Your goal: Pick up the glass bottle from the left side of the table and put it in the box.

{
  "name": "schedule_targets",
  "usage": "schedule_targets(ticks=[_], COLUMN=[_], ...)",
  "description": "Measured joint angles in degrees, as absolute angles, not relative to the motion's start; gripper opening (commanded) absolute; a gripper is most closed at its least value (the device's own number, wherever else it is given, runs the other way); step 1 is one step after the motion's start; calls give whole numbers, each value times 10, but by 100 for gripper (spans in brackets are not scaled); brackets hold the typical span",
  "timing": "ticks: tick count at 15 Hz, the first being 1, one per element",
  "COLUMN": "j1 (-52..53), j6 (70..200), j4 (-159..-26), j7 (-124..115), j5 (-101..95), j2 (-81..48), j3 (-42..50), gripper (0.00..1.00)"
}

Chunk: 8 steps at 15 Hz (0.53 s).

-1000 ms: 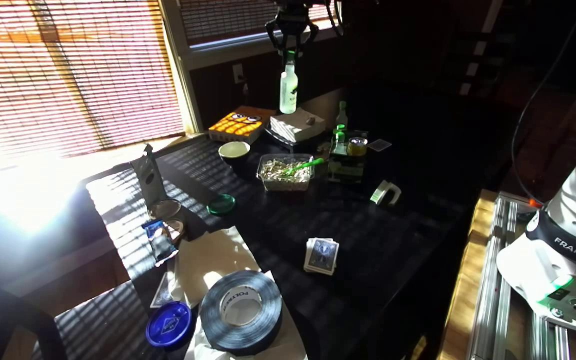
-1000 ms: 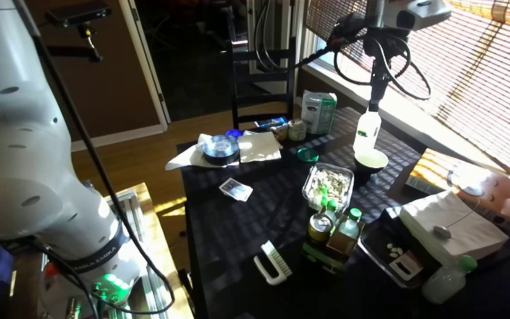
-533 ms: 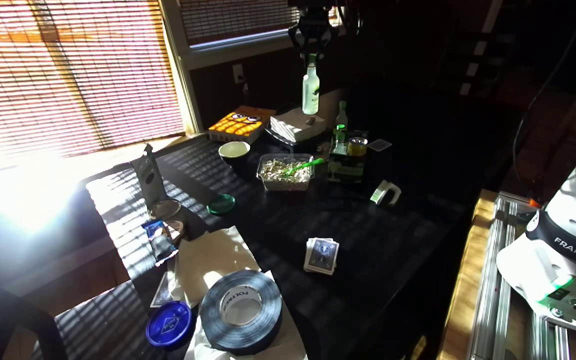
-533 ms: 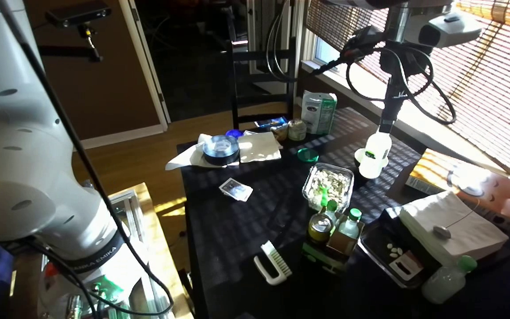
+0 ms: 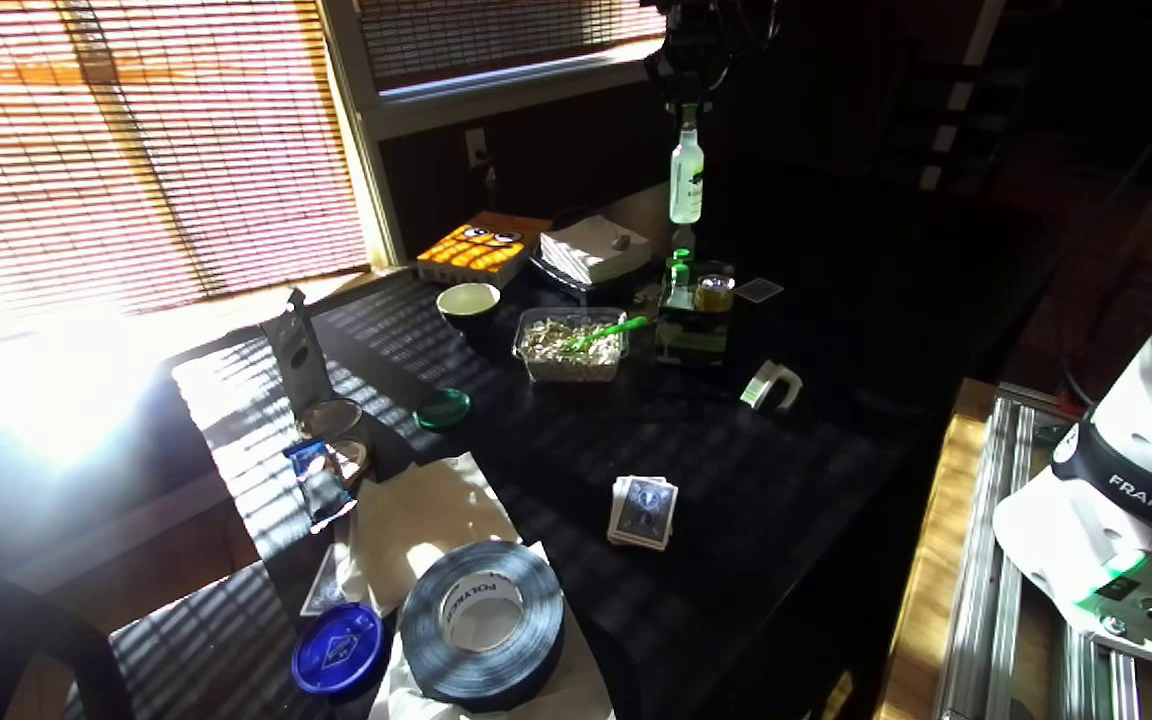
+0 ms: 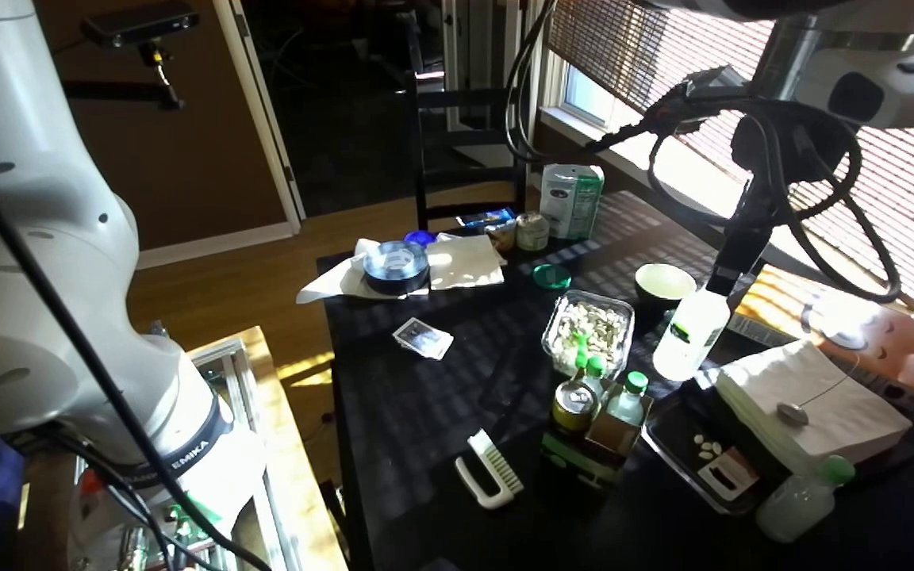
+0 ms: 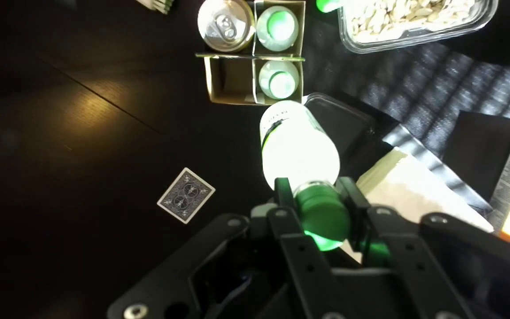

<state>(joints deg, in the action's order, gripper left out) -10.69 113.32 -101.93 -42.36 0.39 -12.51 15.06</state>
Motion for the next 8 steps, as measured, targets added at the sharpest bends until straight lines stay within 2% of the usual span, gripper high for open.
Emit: schedule_targets(ticks=[1, 2, 6, 7, 8], j1=[-110, -112, -112, -112, -112], j6=[1126, 1120, 1116, 1116, 1116], j4=[-1020, -1021, -1033, -1034, -1034], j7=[-424, -426, -432, -432, -432], j5=[4, 4, 4, 4, 4], j2=[-125, -124, -116, -116, -116], j3=[152, 154, 155, 155, 155], gripper=[7, 30, 30, 7, 7])
